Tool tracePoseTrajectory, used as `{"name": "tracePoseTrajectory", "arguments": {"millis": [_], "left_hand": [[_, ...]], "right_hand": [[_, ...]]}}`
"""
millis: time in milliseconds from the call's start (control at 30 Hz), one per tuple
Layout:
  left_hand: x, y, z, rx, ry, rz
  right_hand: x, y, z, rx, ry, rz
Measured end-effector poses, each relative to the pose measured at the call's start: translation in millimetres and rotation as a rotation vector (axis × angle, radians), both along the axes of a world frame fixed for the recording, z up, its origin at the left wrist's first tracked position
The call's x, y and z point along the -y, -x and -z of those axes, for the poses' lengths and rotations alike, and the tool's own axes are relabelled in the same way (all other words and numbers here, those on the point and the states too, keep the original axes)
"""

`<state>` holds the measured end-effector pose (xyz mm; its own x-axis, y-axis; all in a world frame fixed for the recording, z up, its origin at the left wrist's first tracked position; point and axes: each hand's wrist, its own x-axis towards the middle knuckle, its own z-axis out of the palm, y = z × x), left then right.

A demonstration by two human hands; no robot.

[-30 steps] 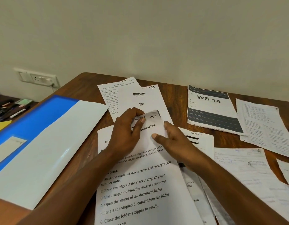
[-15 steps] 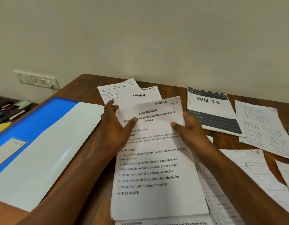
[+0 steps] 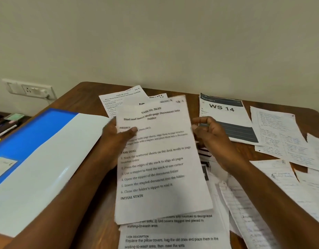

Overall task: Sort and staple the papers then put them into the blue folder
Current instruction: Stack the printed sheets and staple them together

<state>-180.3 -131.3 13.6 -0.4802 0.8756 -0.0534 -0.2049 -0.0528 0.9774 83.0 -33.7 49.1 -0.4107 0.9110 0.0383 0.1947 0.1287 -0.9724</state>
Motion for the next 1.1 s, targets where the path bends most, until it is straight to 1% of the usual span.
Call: {"name": "tracePoseTrajectory", "arguments": {"millis": [33,133,200,300,367,400,567,700,733,767,833,867,933,967,1033,1100], "left_hand": [[0,6,-1,-0.015,-0.002,-0.038],[1,26,-2,-0.030,-0.001,-0.106],[1,37,-4,-0.029,0.007,-0.134],[3,51,-6,-0.010,-0.008,-0.165],[4,57,-5,-0.006,-0.027,-0.179],[5,58,-5,-0.009,-0.031,-0.189],[9,64,-8,-0.019,-0.043,-0.227],[10,69,-5,-0.031,-0.023,-0.246],[11,69,-4,-0.021,-0.023,-0.245],[13,71,-3,-0.022,-0.027,-0.252],[16,73,-2,-0.039,-0.025,-0.277],[17,75,-2,-0.046,-0.031,-0.299],[18,77,-2,-0.049,-0.050,-0.351],[17,78,-3,-0.050,-0.050,-0.383],[17,79,-3,-0.037,-0.059,-0.438],[17,81,-3,-0.039,-0.083,-0.485]], "right_hand": [[-2,-5,-1,0.104,-0.067,-0.011],[1,-20,1,0.530,-0.394,-0.088],[14,-28,4,0.703,-0.542,-0.152],[46,-36,14,0.852,-0.624,-0.320],[68,-37,27,1.015,-0.631,-0.402],[77,-34,34,1.065,-0.613,-0.414],[85,-10,55,1.035,-0.602,-0.344],[76,4,54,0.985,-0.583,-0.399],[71,5,52,0.919,-0.560,-0.405],[65,5,48,0.809,-0.530,-0.374],[48,3,36,0.587,-0.421,-0.196],[39,-1,29,0.557,-0.384,-0.078],[25,-11,13,0.674,-0.375,0.085],[20,-18,8,0.741,-0.339,0.104],[18,-26,1,0.825,-0.230,0.065],[22,-30,0,0.868,-0.172,0.021]]}}
